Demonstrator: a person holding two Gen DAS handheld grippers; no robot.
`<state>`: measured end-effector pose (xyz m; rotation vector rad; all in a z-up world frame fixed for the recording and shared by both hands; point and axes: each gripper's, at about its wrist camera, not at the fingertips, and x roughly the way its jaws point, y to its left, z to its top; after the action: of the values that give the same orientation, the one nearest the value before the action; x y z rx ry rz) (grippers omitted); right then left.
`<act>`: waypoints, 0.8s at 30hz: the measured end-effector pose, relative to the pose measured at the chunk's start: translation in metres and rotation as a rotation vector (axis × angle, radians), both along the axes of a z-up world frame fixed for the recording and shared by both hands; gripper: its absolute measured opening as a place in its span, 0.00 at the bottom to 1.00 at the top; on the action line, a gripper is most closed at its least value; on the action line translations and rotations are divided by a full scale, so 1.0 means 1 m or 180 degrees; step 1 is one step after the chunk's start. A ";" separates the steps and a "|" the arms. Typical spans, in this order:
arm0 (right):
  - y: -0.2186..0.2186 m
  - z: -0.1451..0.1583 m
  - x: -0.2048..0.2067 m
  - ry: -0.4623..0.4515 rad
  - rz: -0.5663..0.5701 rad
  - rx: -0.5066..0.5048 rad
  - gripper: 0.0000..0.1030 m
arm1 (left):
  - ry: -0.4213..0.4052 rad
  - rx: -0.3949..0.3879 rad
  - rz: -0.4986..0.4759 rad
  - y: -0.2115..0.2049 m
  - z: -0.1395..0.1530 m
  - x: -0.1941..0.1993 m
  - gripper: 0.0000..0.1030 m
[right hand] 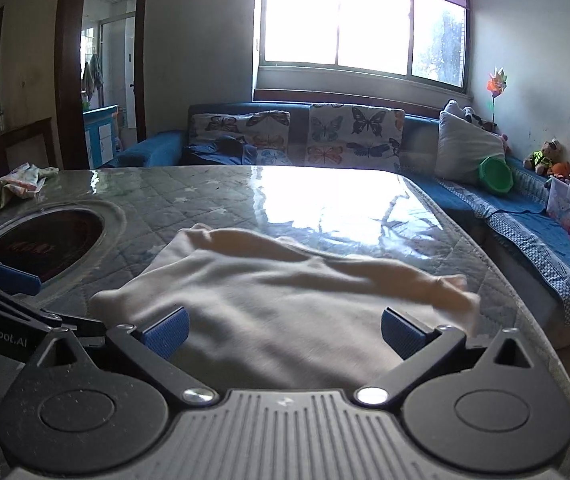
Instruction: Fold clothes
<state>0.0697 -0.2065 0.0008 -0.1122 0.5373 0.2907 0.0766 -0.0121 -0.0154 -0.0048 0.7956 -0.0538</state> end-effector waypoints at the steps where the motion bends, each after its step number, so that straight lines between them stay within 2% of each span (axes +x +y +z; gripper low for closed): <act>1: 0.002 -0.001 -0.003 0.0001 0.0006 -0.0006 1.00 | -0.0006 0.0001 0.0020 0.002 0.000 -0.003 1.00; 13: 0.019 -0.009 -0.031 0.0123 0.0026 0.0019 1.00 | -0.0001 0.0008 0.0185 0.024 -0.010 -0.042 1.00; 24: 0.031 -0.011 -0.056 0.0172 0.0091 0.0028 1.00 | -0.0076 -0.0016 0.0278 0.032 -0.008 -0.070 1.00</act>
<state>0.0142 -0.1753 -0.0105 -0.1037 0.5883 0.3248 0.0069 0.0201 -0.0235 -0.0436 0.7705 0.0266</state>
